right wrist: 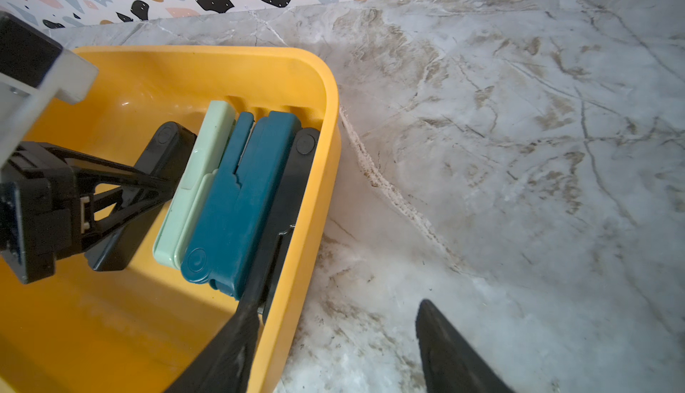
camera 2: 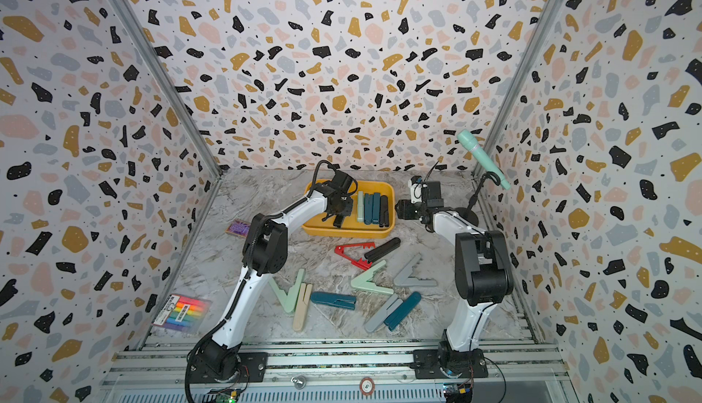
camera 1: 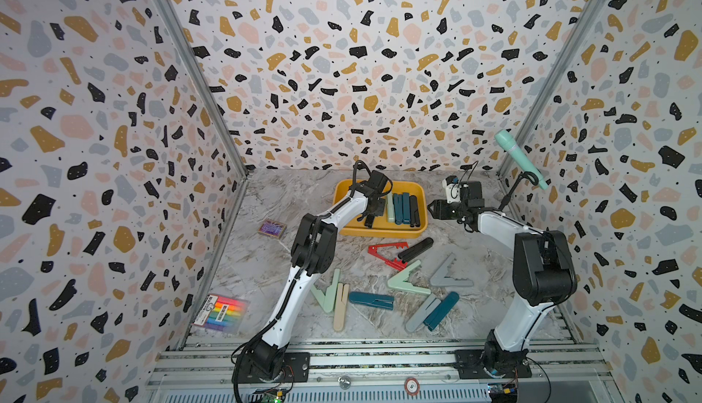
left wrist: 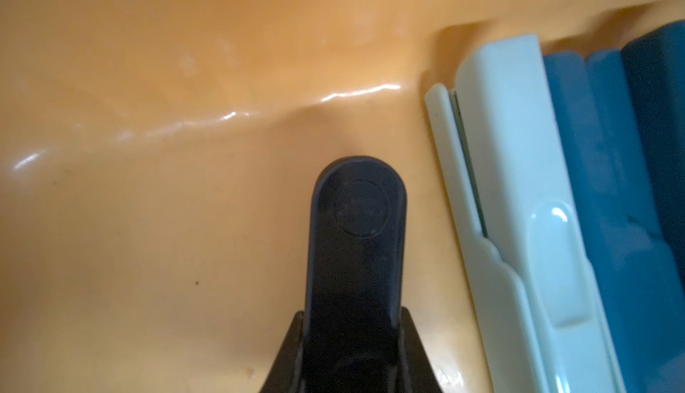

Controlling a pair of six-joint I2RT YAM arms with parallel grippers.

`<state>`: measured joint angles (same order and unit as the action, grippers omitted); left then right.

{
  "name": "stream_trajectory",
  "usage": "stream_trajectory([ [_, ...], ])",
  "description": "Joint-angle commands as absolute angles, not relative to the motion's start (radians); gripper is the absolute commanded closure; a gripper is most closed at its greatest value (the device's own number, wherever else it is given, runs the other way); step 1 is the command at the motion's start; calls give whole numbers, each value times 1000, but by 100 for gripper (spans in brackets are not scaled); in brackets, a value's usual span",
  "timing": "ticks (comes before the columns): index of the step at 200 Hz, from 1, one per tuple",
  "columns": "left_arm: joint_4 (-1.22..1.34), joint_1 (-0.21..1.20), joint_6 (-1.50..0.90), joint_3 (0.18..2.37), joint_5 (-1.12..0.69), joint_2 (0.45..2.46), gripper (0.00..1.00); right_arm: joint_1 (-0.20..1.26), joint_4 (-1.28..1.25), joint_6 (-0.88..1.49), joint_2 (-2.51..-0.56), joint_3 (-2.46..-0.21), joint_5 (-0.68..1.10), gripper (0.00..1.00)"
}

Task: Put the pruning pliers into the storage box
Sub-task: Place the pruning pliers in the storage box.

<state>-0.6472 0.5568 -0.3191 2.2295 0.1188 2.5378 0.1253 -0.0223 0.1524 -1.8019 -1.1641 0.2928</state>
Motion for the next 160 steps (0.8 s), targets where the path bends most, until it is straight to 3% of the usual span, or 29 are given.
stream_trajectory([
  [1,-617,551,-363,2244,95,2538,85,123,-20,159,-1788,-1190,303,31],
  [61,-558,549,-459,2243,47,2557,58,132,-25,182,-1819,-1198,356,31],
  [160,-359,548,-609,2145,-69,2537,52,142,-13,191,-1841,-1220,414,31],
])
